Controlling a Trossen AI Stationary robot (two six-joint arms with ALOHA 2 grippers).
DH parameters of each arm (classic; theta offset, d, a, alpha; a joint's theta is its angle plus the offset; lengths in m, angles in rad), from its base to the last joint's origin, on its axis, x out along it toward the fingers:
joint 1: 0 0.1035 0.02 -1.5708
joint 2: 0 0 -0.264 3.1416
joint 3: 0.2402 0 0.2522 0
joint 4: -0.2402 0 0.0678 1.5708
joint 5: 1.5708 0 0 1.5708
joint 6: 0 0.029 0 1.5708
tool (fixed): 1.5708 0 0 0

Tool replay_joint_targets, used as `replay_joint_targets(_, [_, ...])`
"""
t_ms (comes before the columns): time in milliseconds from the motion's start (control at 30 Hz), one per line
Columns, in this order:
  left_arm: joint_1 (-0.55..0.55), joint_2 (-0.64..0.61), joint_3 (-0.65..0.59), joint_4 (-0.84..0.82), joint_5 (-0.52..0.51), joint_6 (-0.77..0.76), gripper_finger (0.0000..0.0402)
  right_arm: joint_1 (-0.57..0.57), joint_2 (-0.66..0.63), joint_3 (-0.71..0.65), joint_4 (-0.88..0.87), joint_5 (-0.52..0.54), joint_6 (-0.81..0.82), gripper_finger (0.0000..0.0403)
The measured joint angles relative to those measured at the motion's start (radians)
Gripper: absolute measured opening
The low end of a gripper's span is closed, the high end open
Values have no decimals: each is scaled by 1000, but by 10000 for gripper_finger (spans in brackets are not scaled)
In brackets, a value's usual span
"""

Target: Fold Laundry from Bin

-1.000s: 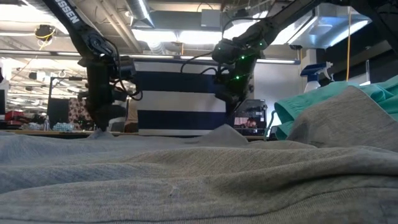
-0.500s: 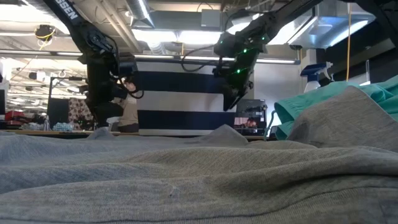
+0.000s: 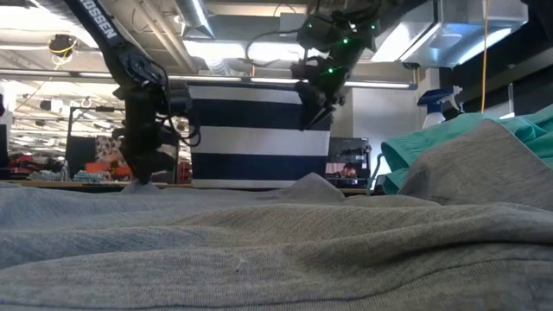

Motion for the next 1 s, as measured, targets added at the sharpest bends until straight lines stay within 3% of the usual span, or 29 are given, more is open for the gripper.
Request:
replay_joint_targets(333, [10, 12, 57, -55, -173, -14, 151, 59, 0, 0, 0, 39, -4, 170])
replay_joint_targets(500, [2, 12, 101, -132, -186, -14, 151, 61, 0, 0, 0, 44, -2, 170])
replay_joint_targets(733, [-8, 11, 138, -215, -280, -15, 151, 61, 0, 0, -28, 44, 1, 170])
replay_joint_targets(833, [-9, 10, 138, -213, -249, -18, 151, 61, 0, 0, -33, 44, 1, 170])
replay_joint_targets(1000, [-33, 10, 138, -134, -56, 11, 151, 62, 0, 0, -25, 43, 1, 170])
